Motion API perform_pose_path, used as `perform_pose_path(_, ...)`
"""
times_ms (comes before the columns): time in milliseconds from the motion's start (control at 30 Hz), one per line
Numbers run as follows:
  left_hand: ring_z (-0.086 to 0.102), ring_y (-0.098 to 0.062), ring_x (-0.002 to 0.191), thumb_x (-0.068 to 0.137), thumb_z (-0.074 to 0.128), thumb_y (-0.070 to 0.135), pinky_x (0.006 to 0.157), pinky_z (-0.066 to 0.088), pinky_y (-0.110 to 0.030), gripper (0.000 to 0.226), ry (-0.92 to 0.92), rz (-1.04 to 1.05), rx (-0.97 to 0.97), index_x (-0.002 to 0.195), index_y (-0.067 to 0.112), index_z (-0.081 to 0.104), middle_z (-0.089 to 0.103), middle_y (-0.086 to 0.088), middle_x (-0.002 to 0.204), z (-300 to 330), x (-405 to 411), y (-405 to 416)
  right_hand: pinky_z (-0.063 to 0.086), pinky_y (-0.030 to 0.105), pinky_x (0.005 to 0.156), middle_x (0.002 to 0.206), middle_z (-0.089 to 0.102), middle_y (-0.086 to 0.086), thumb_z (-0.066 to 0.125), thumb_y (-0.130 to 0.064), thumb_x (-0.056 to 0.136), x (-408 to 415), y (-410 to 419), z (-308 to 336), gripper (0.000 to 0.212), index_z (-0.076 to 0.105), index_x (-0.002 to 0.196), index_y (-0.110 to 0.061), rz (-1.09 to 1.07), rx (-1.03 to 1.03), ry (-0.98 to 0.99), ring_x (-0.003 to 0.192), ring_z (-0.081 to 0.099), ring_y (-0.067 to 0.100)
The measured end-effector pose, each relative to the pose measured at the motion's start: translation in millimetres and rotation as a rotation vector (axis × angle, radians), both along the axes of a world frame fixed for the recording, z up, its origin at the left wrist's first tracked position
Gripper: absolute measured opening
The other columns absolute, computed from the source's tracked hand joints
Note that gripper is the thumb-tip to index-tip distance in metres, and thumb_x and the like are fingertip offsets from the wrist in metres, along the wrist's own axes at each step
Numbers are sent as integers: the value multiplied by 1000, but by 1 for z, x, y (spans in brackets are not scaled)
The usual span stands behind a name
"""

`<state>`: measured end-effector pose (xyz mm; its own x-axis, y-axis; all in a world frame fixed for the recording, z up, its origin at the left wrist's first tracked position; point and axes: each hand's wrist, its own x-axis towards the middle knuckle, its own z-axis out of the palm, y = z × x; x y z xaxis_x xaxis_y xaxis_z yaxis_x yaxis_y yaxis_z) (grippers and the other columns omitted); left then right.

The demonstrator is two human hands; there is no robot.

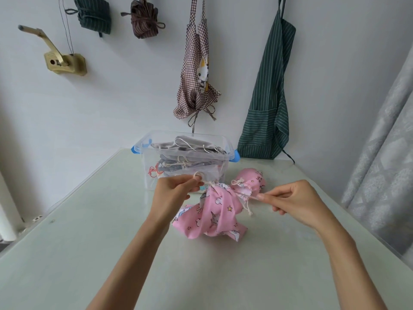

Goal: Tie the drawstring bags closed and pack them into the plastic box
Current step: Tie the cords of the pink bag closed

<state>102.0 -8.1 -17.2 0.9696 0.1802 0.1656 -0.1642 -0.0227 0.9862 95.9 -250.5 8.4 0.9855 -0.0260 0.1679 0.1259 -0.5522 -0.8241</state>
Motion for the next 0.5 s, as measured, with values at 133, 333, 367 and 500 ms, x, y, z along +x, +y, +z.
perform_pose_path(133, 68, 0, 63, 89, 63, 19, 58, 51, -10, 15, 0, -28, -41, 86, 8, 72, 72, -2, 75, -2, 1, -7, 51, 29, 62, 56, 69, 3, 81, -27, 69, 2, -5, -5, 16, 73, 61, -17, -1, -151, 169, 48, 58, 10)
perform_pose_path(333, 68, -2, 62, 95, 54, 25, 57, 52, -11, 19, 93, -205, -5, 82, 11, 58, 71, -2, 80, 1, 2, -9, 48, 15, 50, 91, 70, 0, 64, -25, 88, -1, 14, -5, 15, 70, 96, -14, 90, -146, 196, 46, 61, 9)
perform_pose_path(367, 68, -2, 63, 94, 55, 26, 57, 52, -12, 19, 94, -215, 7, 82, 11, 59, 72, -2, 80, 1, 1, -9, 47, 15, 48, 94, 70, -1, 59, -27, 91, -1, 20, -3, 16, 70, 96, -16, 97, -102, 151, 45, 60, 10)
perform_pose_path(500, 69, -3, 65, 93, 55, 24, 59, 51, -11, 18, 82, -290, 16, 86, 8, 59, 74, 0, 78, 1, 1, -12, 42, 15, 43, 89, 67, -5, 50, -41, 93, -6, 46, 0, 27, 69, 90, -21, 255, 122, 262, 46, 57, 8)
